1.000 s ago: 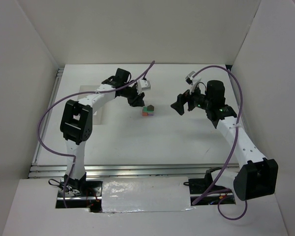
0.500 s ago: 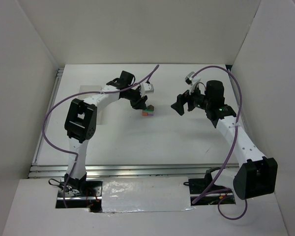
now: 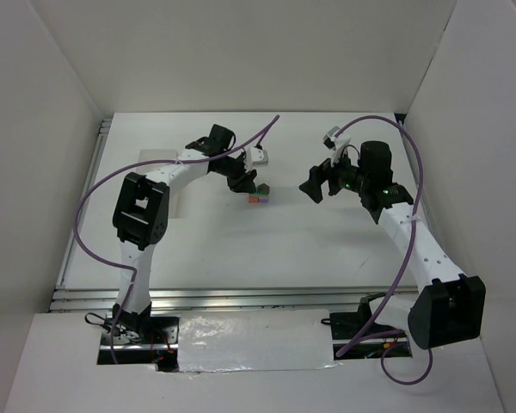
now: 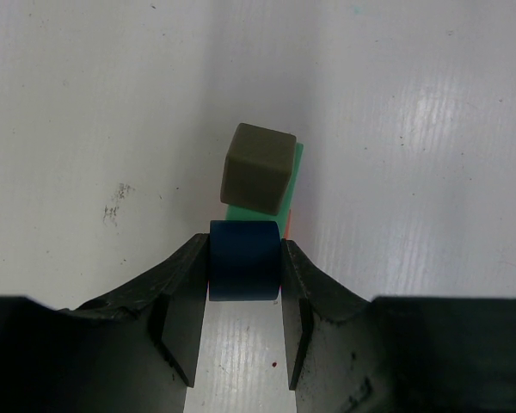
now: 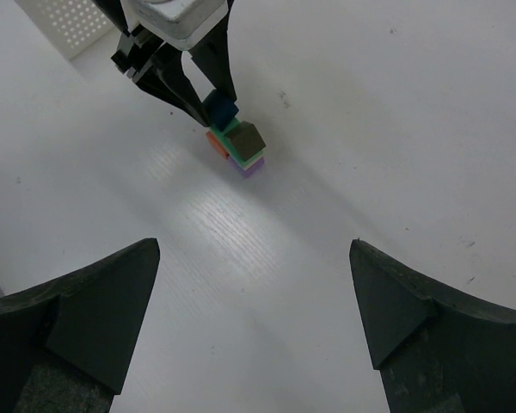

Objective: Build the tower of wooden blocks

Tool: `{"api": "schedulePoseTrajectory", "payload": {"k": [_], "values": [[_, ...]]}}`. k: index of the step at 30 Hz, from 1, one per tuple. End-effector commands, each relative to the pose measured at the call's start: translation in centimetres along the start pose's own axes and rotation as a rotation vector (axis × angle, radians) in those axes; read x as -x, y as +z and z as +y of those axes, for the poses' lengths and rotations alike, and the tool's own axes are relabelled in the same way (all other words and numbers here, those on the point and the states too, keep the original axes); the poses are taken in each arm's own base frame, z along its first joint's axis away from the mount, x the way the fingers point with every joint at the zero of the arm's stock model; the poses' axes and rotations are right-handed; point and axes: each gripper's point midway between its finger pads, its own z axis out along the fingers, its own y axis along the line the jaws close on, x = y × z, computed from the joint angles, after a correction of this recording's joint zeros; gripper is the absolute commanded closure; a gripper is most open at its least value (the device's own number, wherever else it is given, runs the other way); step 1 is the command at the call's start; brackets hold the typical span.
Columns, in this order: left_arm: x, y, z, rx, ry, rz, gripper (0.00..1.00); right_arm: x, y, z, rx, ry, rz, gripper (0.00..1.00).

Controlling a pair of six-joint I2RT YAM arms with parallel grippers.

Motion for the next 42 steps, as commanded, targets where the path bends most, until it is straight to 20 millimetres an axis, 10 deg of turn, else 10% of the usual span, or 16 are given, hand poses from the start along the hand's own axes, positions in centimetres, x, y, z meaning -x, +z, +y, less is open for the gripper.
{"api": "schedulePoseTrajectory", "payload": {"k": [1, 42], "values": [[1.8, -0.3, 0.0, -0.032, 0.065, -0.062, 0.79, 2.2, -0.2, 0.4, 0.016, -0.044, -0.04, 0.0], [1.5, 1.0, -0.3, -0.063, 0.104, -0.044, 0.78, 2.3, -0.4, 1.1, 0.025, -0.077, -0.024, 0.0]]}}
